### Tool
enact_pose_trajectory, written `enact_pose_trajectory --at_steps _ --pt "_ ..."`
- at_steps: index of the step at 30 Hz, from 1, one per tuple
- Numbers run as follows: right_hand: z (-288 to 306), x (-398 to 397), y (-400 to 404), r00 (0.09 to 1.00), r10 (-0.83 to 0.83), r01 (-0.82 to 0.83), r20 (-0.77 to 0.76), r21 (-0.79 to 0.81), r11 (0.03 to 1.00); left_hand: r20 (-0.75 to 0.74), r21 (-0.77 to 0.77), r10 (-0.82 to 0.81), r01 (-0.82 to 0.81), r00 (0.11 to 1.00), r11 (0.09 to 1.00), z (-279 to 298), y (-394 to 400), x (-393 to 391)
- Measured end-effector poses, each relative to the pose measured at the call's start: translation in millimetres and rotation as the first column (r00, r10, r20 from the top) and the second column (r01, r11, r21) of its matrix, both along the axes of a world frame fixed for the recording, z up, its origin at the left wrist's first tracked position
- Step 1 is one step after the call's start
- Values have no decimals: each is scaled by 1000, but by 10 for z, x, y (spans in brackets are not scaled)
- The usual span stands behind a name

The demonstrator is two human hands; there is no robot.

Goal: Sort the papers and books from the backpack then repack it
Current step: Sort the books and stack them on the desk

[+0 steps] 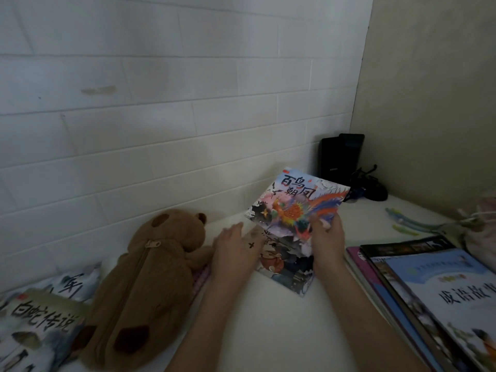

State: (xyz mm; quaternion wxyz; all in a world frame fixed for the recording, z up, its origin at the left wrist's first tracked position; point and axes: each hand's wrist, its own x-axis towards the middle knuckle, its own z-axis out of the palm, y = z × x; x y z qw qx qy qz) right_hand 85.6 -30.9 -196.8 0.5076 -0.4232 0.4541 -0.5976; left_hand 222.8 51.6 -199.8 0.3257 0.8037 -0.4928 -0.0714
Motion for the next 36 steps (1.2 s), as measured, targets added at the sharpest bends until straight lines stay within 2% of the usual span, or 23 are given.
enact_pose_trajectory --at_steps 1,2,3,5,10,11,13,15,17,18,21,23,24,26,28,30,31,32,34,35,36 --pt "-8 -37 -39 999 -35 35 11 -3 999 61 177 -52 41 997 983 -12 25 2" --pt "-16 -68 -65 998 -59 60 15 -14 998 86 292 -110 81 990 953 -32 39 4" --pt "-17 -90 -77 997 -78 78 7 -21 997 99 344 -155 113 983 932 -52 54 7" --pt "-46 -114 -88 997 -81 80 -20 -16 997 87 321 -187 150 979 935 -58 61 48" --pt "-106 -110 -2 993 -24 10 -113 -117 993 48 122 -142 136 989 983 29 14 89" --pt "-102 -108 19 994 -15 1 -110 -128 992 2 123 -115 114 993 986 39 -8 102" --pt "-109 -113 16 996 -14 3 -86 -125 992 -202 61 -47 61 978 996 30 -65 143" --pt "-126 -132 -20 998 -4 -2 -57 -101 995 -468 -119 -47 -10 882 993 29 -83 172" --pt "-128 -149 -40 999 26 -29 -29 -98 995 -702 -319 -131 -144 700 937 36 -60 185" --pt "-124 -160 -48 999 51 -53 -14 -92 994 -758 -390 -175 -222 628 894 45 -57 195" --pt "-106 -181 -62 993 118 -119 -16 -61 991 -833 -480 -248 -424 495 768 149 -70 180" --pt "-120 -191 -78 977 171 -181 -127 -72 981 -877 -479 -355 -522 325 706 203 -103 186" --pt "-125 -197 -75 959 197 -219 -205 -93 971 -888 -458 -400 -533 229 711 222 -109 207" --pt "-123 -194 -59 909 233 -298 -345 -149 943 -911 -398 -403 -436 86 807 258 -97 255" --pt "-89 -160 -16 857 295 -395 -423 -171 903 -934 -356 -339 -272 111 894 275 -55 296" --pt "-76 -121 -3 826 322 -444 -463 -180 878 -928 -320 -245 -266 280 909 355 -48 262" --pt "-66 -97 6 827 324 -444 -459 -180 878 -915 -317 -227 -245 332 916 390 -47 260" --pt "-70 -72 1 839 314 -422 -444 -168 891 -915 -320 -261 -159 306 934 400 -63 268" --pt "-78 -8 23 891 260 -338 -373 -162 927 -918 -358 -355 14 177 934 465 -14 213" --pt "-87 17 25 913 206 -285 -353 -190 940 -915 -340 -341 42 217 939 434 8 189" --pt "-82 30 35 922 140 -233 -362 -227 946 -904 -292 -293 52 310 955 382 28 174"
